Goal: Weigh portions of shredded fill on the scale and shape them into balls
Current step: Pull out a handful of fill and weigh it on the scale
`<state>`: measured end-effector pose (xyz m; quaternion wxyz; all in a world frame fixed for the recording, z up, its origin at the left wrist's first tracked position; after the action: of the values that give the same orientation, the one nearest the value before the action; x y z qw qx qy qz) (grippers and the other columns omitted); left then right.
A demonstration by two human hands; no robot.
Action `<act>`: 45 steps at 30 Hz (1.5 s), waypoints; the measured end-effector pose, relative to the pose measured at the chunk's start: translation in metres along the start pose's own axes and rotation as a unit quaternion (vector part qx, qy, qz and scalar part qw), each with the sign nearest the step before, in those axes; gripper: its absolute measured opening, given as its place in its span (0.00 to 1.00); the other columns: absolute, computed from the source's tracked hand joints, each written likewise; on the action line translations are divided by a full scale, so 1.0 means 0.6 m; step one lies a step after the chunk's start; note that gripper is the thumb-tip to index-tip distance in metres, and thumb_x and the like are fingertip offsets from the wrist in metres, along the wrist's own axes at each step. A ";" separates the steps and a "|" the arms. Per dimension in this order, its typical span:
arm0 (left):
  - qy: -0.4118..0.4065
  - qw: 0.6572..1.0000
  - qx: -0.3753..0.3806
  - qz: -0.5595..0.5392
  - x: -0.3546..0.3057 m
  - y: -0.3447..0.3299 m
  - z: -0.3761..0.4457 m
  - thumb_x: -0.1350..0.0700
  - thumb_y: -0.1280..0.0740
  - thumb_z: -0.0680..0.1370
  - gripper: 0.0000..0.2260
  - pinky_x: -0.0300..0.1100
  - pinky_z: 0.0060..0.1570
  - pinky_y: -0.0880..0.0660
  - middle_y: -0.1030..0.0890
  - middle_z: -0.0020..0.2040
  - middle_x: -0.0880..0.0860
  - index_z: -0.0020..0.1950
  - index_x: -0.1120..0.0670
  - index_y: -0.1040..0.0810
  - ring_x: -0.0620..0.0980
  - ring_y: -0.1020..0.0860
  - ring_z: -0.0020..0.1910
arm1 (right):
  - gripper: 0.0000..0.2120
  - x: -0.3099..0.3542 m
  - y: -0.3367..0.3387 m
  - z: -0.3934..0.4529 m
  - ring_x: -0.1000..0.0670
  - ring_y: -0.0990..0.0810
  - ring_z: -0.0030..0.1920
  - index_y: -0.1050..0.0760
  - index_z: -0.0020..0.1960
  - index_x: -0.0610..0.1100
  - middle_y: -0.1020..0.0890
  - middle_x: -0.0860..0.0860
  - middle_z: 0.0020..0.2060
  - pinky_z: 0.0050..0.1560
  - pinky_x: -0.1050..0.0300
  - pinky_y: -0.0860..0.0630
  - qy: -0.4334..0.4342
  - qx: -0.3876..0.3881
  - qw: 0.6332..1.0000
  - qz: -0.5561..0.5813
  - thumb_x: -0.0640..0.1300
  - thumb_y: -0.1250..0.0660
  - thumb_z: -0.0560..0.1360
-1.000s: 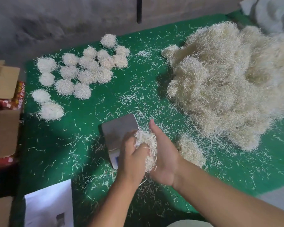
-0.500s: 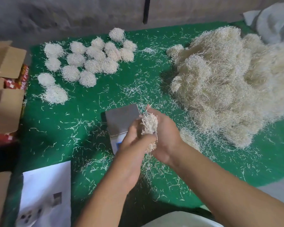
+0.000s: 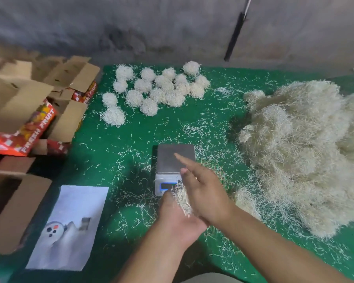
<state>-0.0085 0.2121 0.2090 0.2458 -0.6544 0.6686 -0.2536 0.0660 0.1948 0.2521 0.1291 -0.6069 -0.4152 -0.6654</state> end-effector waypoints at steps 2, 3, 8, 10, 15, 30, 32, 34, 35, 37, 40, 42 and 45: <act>-0.044 0.998 -0.040 0.027 0.005 -0.005 -0.012 0.43 0.44 0.86 0.21 0.54 0.47 0.17 0.13 0.52 0.60 0.61 0.56 0.19 0.60 0.14 0.51 | 0.26 -0.006 0.002 -0.011 0.55 0.28 0.27 0.36 0.81 0.63 0.20 0.57 0.31 0.31 0.58 0.28 0.037 0.018 0.999 -0.033 0.48 0.44 0.85; -0.068 0.996 -0.038 0.047 0.006 -0.018 -0.019 0.46 0.41 0.86 0.16 0.51 0.49 0.18 0.14 0.48 0.58 0.58 0.54 0.19 0.58 0.15 0.51 | 0.29 -0.002 0.004 -0.019 0.56 0.27 0.30 0.38 0.83 0.62 0.21 0.57 0.33 0.34 0.62 0.30 0.058 0.023 0.997 -0.046 0.46 0.44 0.83; -0.172 0.979 -0.056 0.090 0.020 -0.041 -0.027 0.46 0.38 0.85 0.13 0.51 0.71 0.29 0.20 0.56 0.56 0.61 0.52 0.20 0.55 0.20 0.60 | 0.32 0.006 0.037 -0.052 0.57 0.28 0.53 0.44 0.85 0.54 0.27 0.56 0.52 0.57 0.62 0.29 0.130 0.015 0.986 -0.105 0.47 0.47 0.81; -0.196 0.972 -0.072 0.108 0.037 -0.050 -0.026 0.44 0.38 0.85 0.18 0.54 0.66 0.24 0.17 0.59 0.58 0.63 0.56 0.19 0.56 0.17 0.60 | 0.31 0.010 0.056 -0.062 0.54 0.30 0.59 0.44 0.85 0.51 0.30 0.57 0.57 0.66 0.53 0.29 0.144 -0.007 0.981 -0.133 0.49 0.48 0.81; -0.287 0.933 -0.085 0.201 0.042 -0.093 -0.017 0.46 0.41 0.86 0.16 0.57 0.63 0.23 0.18 0.48 0.57 0.59 0.57 0.22 0.52 0.17 0.51 | 0.28 0.005 0.103 -0.052 0.57 0.34 0.73 0.43 0.84 0.52 0.32 0.58 0.72 0.76 0.54 0.36 0.113 -0.022 0.987 -0.115 0.60 0.50 0.87; -0.584 0.570 -0.066 0.574 0.036 -0.171 -0.023 0.50 0.44 0.80 0.14 0.24 0.54 0.33 0.19 0.52 0.37 0.62 0.39 0.25 0.37 0.22 0.56 | 0.35 -0.043 0.100 -0.052 0.42 0.20 0.70 0.23 0.74 0.48 0.18 0.44 0.69 0.76 0.39 0.31 -0.264 0.057 0.738 0.618 0.72 0.37 0.79; -0.594 0.458 -0.105 0.653 0.042 -0.174 -0.023 0.49 0.49 0.81 0.20 0.38 0.72 0.40 0.26 0.65 0.33 0.70 0.40 0.29 0.38 0.31 0.70 | 0.36 -0.038 0.097 -0.051 0.41 0.21 0.71 0.25 0.77 0.46 0.20 0.43 0.71 0.77 0.41 0.31 -0.254 0.056 0.731 0.630 0.71 0.40 0.81; -0.590 0.382 -0.171 0.691 0.036 -0.171 -0.024 0.49 0.50 0.80 0.24 0.56 0.81 0.51 0.38 0.80 0.42 0.75 0.43 0.30 0.45 0.47 0.82 | 0.35 -0.035 0.088 -0.052 0.41 0.23 0.74 0.27 0.78 0.44 0.21 0.43 0.73 0.81 0.42 0.37 -0.242 0.060 0.730 0.637 0.69 0.42 0.83; -0.591 0.363 -0.189 0.695 0.034 -0.170 -0.028 0.49 0.50 0.80 0.25 0.59 0.81 0.54 0.43 0.83 0.45 0.76 0.44 0.31 0.46 0.52 0.84 | 0.34 -0.030 0.085 -0.051 0.41 0.23 0.74 0.27 0.78 0.44 0.21 0.42 0.72 0.81 0.42 0.37 -0.236 0.059 0.738 0.630 0.67 0.42 0.84; -0.616 0.352 -0.189 0.679 0.030 -0.168 -0.039 0.48 0.47 0.81 0.24 0.59 0.81 0.53 0.47 0.84 0.47 0.77 0.45 0.31 0.48 0.53 0.84 | 0.30 -0.024 0.083 -0.050 0.41 0.20 0.70 0.26 0.77 0.44 0.19 0.42 0.69 0.77 0.43 0.32 -0.230 0.040 0.761 0.605 0.64 0.38 0.84; -0.636 0.442 -0.124 0.620 0.024 -0.155 -0.054 0.43 0.45 0.83 0.21 0.52 0.77 0.40 0.43 0.82 0.41 0.76 0.41 0.31 0.46 0.43 0.81 | 0.22 -0.030 0.085 -0.045 0.42 0.13 0.57 0.17 0.65 0.44 0.13 0.44 0.56 0.57 0.47 0.18 -0.237 -0.020 0.803 0.546 0.59 0.30 0.81; -0.586 0.599 -0.086 0.539 0.022 -0.139 -0.054 0.38 0.45 0.84 0.18 0.45 0.68 0.32 0.33 0.76 0.36 0.72 0.36 0.29 0.40 0.33 0.74 | 0.16 -0.038 0.083 -0.037 0.46 0.12 0.50 0.12 0.55 0.47 0.12 0.48 0.50 0.48 0.51 0.17 -0.232 -0.033 0.824 0.516 0.58 0.28 0.79; -0.345 0.870 -0.104 0.336 0.028 -0.086 -0.017 0.34 0.41 0.83 0.20 0.48 0.55 0.28 0.16 0.51 0.39 0.63 0.42 0.17 0.46 0.20 0.53 | 0.15 -0.045 0.087 -0.024 0.50 0.20 0.36 0.12 0.45 0.50 0.14 0.50 0.41 0.35 0.55 0.25 -0.221 -0.048 0.855 0.466 0.59 0.29 0.79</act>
<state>0.0229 0.1945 0.2508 0.4620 -0.4576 0.7432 0.1576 0.0974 0.1430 0.2490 0.2997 -0.8659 -0.0691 -0.3945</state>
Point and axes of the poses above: each hand's wrist, its own z-axis towards the middle knuckle, its own y-axis out of the back of the hand, x = y × z, the point moved 7 cm from there along z, towards the middle knuckle
